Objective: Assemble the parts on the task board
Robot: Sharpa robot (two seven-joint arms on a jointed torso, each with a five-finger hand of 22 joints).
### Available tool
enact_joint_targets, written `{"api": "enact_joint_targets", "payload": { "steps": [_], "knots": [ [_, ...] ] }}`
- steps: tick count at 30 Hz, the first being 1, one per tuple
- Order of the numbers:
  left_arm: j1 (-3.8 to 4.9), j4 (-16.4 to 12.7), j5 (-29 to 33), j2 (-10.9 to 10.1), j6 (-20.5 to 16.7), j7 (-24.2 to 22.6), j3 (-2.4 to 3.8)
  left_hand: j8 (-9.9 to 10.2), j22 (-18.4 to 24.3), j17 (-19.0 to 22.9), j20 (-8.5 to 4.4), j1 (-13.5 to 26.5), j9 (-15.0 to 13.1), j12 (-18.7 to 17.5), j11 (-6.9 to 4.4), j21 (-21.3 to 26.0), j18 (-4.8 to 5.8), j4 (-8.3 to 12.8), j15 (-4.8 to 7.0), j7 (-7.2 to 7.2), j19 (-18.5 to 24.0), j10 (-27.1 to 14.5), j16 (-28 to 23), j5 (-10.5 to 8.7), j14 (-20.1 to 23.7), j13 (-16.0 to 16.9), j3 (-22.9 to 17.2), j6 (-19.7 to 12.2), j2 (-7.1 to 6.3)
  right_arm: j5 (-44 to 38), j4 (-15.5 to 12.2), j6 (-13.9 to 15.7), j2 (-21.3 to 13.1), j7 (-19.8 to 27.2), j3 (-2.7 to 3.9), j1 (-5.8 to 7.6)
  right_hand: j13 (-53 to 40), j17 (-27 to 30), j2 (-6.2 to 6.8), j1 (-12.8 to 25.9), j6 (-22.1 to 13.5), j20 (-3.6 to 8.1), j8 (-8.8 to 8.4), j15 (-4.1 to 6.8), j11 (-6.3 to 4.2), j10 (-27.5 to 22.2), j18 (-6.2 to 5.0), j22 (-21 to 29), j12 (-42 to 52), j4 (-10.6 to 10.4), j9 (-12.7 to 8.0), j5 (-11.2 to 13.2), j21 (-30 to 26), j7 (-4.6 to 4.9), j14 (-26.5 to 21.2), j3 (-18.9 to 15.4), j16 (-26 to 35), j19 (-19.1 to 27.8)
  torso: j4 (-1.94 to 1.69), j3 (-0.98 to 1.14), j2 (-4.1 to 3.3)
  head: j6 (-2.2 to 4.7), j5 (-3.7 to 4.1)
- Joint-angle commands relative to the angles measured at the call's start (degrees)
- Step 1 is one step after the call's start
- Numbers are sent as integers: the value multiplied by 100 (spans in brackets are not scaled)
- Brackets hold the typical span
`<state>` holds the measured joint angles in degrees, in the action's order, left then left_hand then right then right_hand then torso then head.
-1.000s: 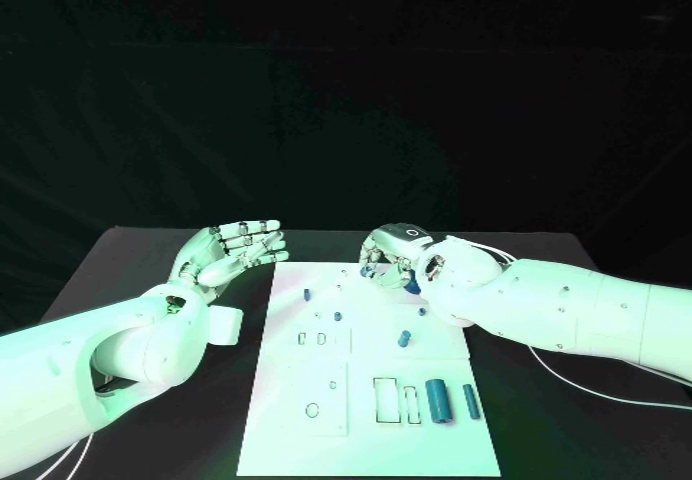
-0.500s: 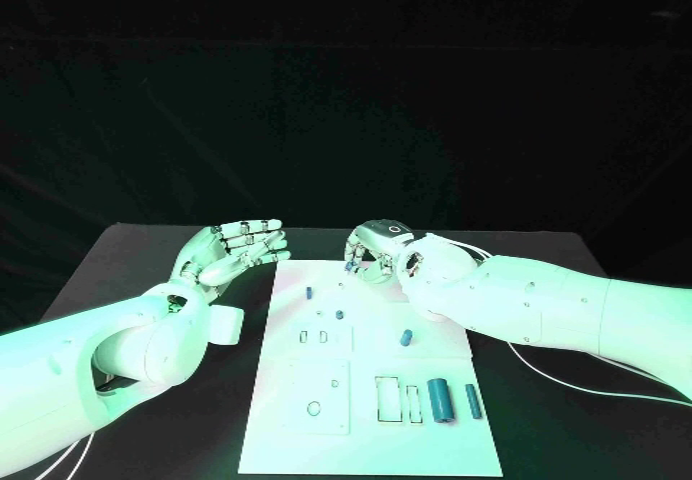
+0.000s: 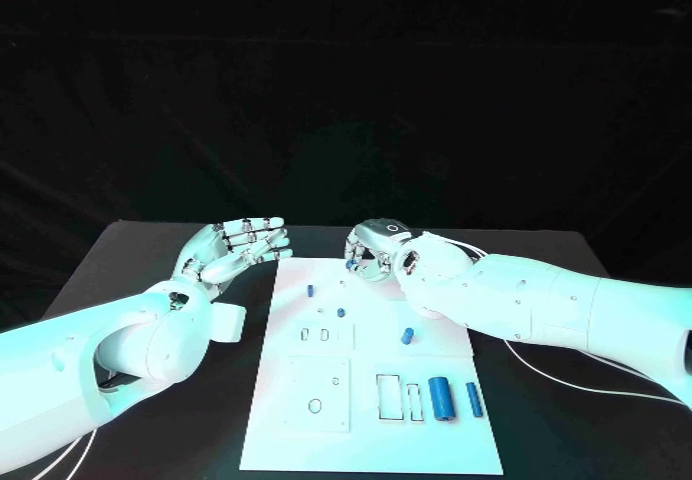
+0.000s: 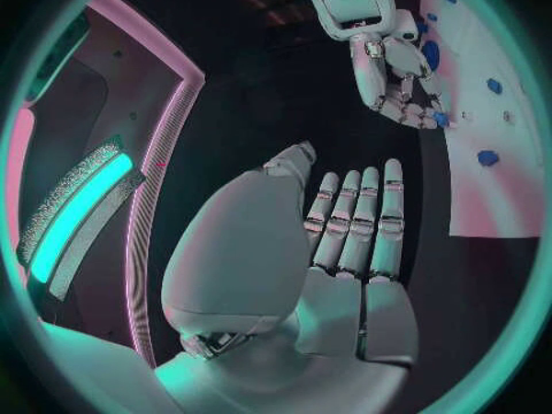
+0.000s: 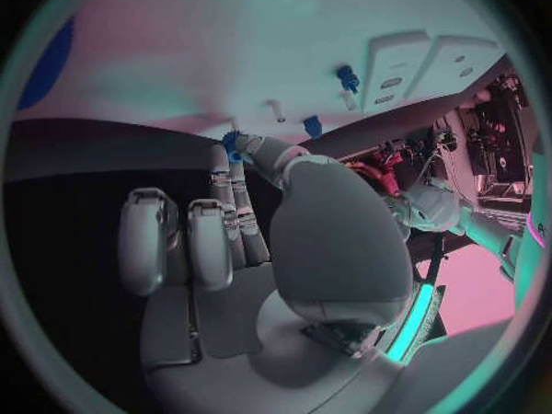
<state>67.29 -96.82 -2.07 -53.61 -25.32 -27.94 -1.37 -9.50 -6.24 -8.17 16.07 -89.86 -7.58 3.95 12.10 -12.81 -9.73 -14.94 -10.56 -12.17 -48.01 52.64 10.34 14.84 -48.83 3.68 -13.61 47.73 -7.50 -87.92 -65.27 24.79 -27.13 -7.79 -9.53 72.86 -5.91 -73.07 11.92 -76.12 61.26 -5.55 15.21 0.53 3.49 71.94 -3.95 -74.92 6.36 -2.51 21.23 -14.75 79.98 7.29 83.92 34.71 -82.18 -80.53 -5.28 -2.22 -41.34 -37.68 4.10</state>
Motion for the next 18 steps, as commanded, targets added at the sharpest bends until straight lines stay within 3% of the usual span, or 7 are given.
{"api": "enact_joint_targets", "payload": {
  "steps": [1, 8, 18],
  "knots": [
    [16, -13, -32, 13, 112, -24, 7, 23, 5, -4, 0, -18, 5, -31, 26, -5, -61, 7, 11, -275, -16, -2, -37, -35, 37, -7, -35, -21, -48, -34, 37, -166, 24, 10, 0, -8, -4, 6, 1, 50, -23, 3, 14, -1, 35, -14, 41, 0, -39, -1, 17, 0, -10, 29, 308, 42, -28, 4, 11, 1, -1, -3, -13],
    [23, -11, -32, 16, 119, -17, 7, 23, 5, -4, 0, -18, 5, -31, 26, -5, -61, 7, 11, -275, -16, -2, -37, -35, 37, -7, -35, -21, -48, -33, 78, -269, 68, 39, -2, -14, -4, 9, 11, 74, -41, -2, 12, -6, 41, -20, 40, 4, -52, -2, 26, 16, -15, 33, 306, 40, -29, 10, -4, -3, 0, -6, -10],
    [31, -6, -33, 16, 122, -5, 7, 26, 8, -5, 1, -15, 7, -32, 28, -4, -60, 12, 9, -277, -13, -6, -42, -37, 39, -7, -44, -22, -51, -22, 136, -309, 144, 83, -6, -32, -5, 10, 22, 109, -66, -9, 9, -12, 47, -29, 38, 7, -69, -8, 38, 43, -20, 38, 305, 38, -32, 16, 3, -8, -6, -7, -42]
  ]
}}
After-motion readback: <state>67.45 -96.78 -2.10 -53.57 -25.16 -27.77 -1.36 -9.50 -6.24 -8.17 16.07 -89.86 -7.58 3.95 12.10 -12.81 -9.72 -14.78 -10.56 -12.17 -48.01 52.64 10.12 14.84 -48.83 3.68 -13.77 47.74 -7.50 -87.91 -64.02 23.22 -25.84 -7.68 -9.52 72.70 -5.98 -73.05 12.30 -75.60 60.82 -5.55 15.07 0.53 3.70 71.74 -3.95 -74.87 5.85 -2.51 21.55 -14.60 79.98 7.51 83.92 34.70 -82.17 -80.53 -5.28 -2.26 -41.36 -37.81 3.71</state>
